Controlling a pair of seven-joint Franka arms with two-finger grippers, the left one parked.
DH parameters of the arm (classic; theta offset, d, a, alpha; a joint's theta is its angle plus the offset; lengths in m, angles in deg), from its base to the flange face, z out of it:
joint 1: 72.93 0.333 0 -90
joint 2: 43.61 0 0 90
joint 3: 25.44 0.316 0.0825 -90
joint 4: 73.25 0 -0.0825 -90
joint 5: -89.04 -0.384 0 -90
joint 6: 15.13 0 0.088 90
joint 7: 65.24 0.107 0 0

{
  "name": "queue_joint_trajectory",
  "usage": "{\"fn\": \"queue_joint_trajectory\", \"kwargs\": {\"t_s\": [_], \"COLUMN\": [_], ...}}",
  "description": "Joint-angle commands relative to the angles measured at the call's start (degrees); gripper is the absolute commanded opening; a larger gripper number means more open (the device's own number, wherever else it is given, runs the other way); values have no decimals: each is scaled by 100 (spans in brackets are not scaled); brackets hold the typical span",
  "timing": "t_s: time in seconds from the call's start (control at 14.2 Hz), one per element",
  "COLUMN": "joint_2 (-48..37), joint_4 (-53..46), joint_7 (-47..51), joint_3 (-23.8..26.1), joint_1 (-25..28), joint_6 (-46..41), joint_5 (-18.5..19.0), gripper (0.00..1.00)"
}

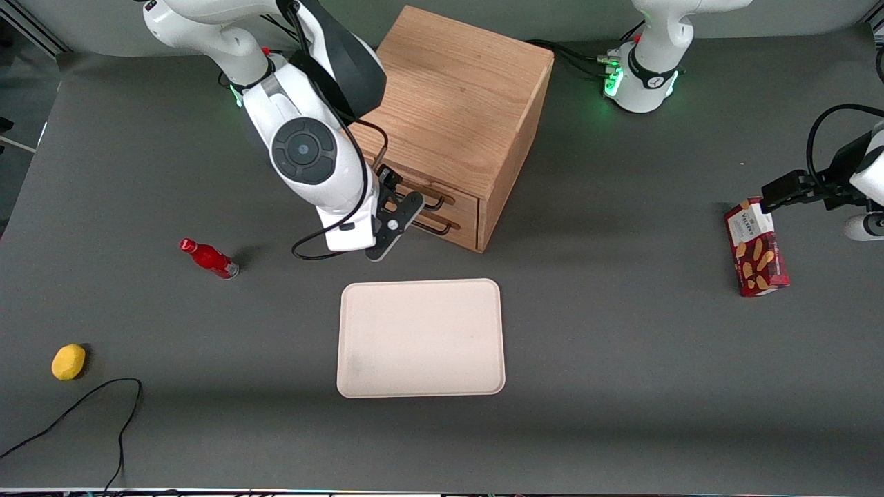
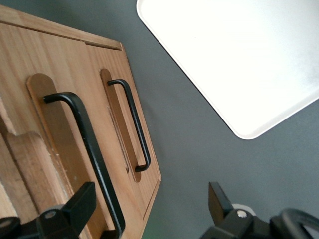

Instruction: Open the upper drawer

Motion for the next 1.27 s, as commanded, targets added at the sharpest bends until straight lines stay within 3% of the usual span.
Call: {"fn": "queue_joint_trajectory", "kwargs": {"t_s": [0.0,1.2], "joint_2": [170,91], "joint_4": [-187,393], "joint_7": [-54,-160], "joint_3": [-53,-18], "joint_1": [115,282], "joint_6": [-47,-29], "joint_5": [-136,-136], "gripper": [100,100]}}
